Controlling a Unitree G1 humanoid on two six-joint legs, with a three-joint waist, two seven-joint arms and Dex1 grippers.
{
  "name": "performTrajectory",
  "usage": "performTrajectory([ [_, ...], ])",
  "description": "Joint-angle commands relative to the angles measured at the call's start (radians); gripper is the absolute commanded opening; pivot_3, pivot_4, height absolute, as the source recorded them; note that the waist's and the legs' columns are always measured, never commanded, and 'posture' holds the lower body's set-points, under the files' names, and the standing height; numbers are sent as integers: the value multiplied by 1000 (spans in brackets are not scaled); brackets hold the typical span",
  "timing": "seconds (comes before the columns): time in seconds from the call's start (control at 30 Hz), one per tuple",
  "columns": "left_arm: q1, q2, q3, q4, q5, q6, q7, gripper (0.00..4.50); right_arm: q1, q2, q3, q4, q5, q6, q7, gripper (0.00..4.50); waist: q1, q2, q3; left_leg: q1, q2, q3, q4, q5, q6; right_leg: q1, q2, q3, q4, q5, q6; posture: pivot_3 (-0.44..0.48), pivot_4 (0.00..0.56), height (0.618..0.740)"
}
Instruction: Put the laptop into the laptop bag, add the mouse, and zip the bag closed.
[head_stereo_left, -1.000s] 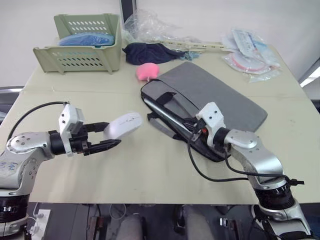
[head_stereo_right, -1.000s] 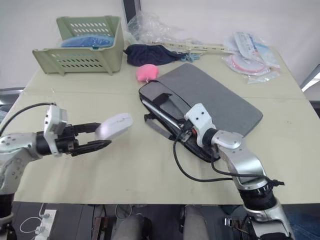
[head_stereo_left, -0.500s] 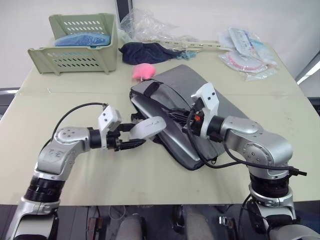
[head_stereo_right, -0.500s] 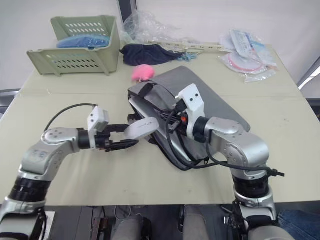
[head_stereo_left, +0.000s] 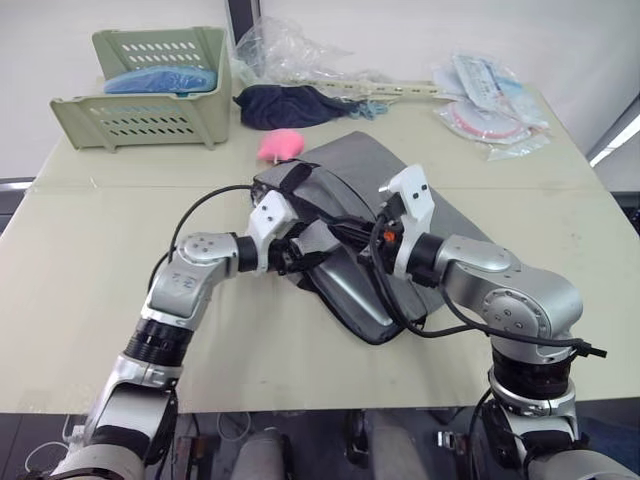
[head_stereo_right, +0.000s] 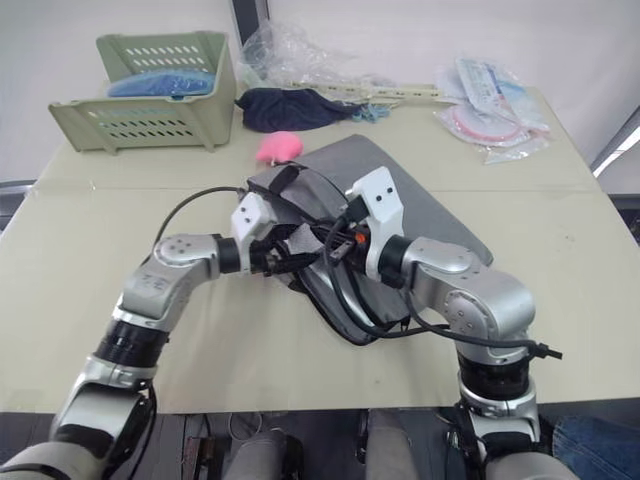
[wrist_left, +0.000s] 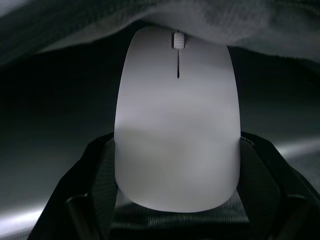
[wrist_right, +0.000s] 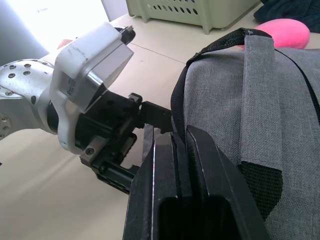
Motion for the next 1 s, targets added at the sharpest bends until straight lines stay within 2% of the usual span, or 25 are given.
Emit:
performTrajectory([
  [0.03, -28, -58, -4, 23, 31, -57, 50, 2780, -16, 11, -27, -54, 35, -8, -17, 39, 0, 0, 0, 0, 0, 0, 0, 0, 0, 0, 0, 0, 0, 0, 0, 0, 150, 740],
  [0.27, -3, -126, 2, 22, 63, -118, 98, 2780, -32, 25, -61, -31, 34, -24, -67, 39, 0, 0, 0, 0, 0, 0, 0, 0, 0, 0, 0, 0, 0, 0, 0, 0, 150, 740],
  [0.47, 31, -115, 25, 13, 63, -133, 96, 2780, -65, 27, -113, -14, 72, 2, -75, 39, 1, 0, 0, 0, 0, 0, 1, 0, 0, 0, -1, 0, 0, 0, 0, 0, 150, 740],
  [0.6, 40, -143, 42, 24, 54, -134, 117, 2780, -94, 44, -148, -16, 134, 41, -77, 39, 2, 0, 0, 0, 0, 0, 1, 0, 0, 0, -1, 0, 1, 0, 0, 0, 150, 740],
  [1.0, -22, -205, 36, 184, 97, -237, 163, 2780, -135, 96, -231, -9, 247, 113, -160, 39, 1, 0, 0, -1, 0, -1, 0, 0, 0, 0, -1, 0, 0, 0, 0, 0, 150, 740],
])
